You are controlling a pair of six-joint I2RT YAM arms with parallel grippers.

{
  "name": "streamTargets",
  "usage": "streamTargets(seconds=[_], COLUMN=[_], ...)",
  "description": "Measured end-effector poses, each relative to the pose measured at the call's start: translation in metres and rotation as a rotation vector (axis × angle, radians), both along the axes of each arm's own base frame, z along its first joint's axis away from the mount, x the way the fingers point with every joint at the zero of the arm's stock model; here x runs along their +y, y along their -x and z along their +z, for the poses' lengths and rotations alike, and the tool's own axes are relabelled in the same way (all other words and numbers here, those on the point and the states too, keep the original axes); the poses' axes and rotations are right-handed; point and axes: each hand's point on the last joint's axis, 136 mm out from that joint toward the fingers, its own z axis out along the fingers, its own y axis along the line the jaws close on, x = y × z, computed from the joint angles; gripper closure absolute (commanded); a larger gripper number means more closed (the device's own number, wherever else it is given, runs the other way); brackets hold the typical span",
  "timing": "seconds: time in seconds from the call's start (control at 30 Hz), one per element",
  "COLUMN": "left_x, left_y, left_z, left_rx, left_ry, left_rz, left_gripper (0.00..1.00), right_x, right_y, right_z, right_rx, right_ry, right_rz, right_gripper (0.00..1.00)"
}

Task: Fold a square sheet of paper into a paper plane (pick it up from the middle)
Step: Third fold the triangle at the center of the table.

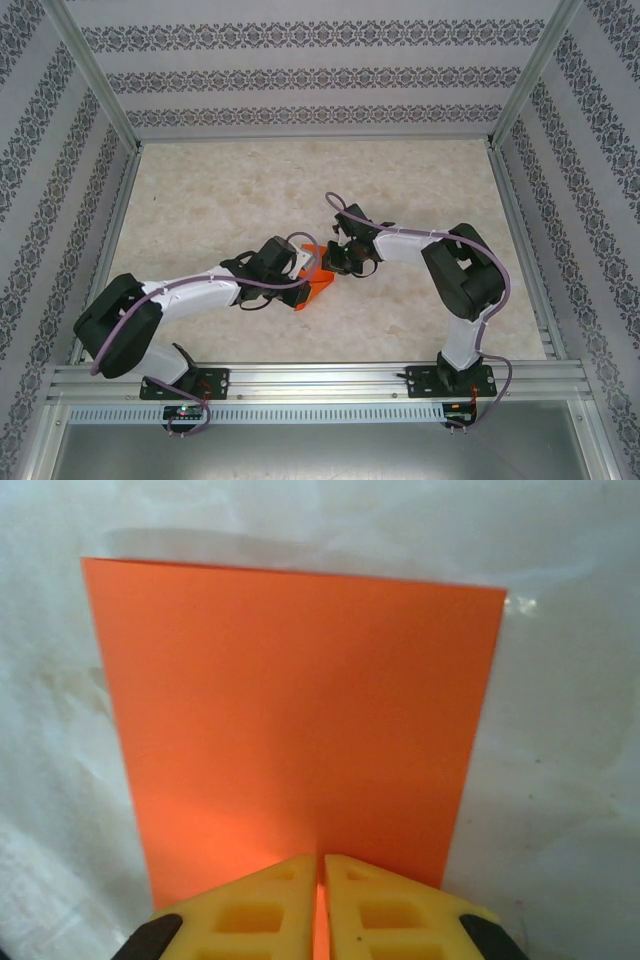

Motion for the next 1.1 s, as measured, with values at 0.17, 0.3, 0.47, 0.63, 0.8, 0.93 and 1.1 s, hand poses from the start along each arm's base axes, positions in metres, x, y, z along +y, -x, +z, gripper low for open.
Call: streamTargets(seconds=[0.17,0.3,0.47,0.63,0.8,0.93,1.1], left_x=[-0.003,0.002,0.005,0.008,0.01,0.012,0.014], left_y=[-0.004,-0.008,-0.011,-0.016,-0.021,-0.022,-0.022], left_z=[-0.005,-0.008,-0.01,-0.015,-0.022,-0.026,-0.03], left_rx=[0.02,0.024,0.021,0.01,0.008,0.006,0.009], left_ry=[-0.011,-0.019,-0.034,-0.063,-0.094,-0.113,-0.13], left_rz=[-0.017,-0.007,0.001,0.014,0.017,0.014,0.014], left_gripper=[1.0,1.0,1.0,1.0,0.99,0.99,0.99], right_x=[0.001,0.0,-0.001,-0.001,0.0,0.0,-0.001], right_y=[0.001,0.002,0.002,0.002,0.002,0.002,0.001], right_z=[0.001,0.001,0.002,0.001,0.001,0.001,0.002], right_rx=[-0.008,-0.007,-0.001,0.0,-0.005,-0.004,-0.001], right_ry=[0.014,0.024,0.033,0.038,0.043,0.044,0.049], right_rz=[0.019,0.029,0.03,0.031,0.033,0.033,0.031], right_gripper=[0.87,0.86,0.86,0.85,0.84,0.84,0.84])
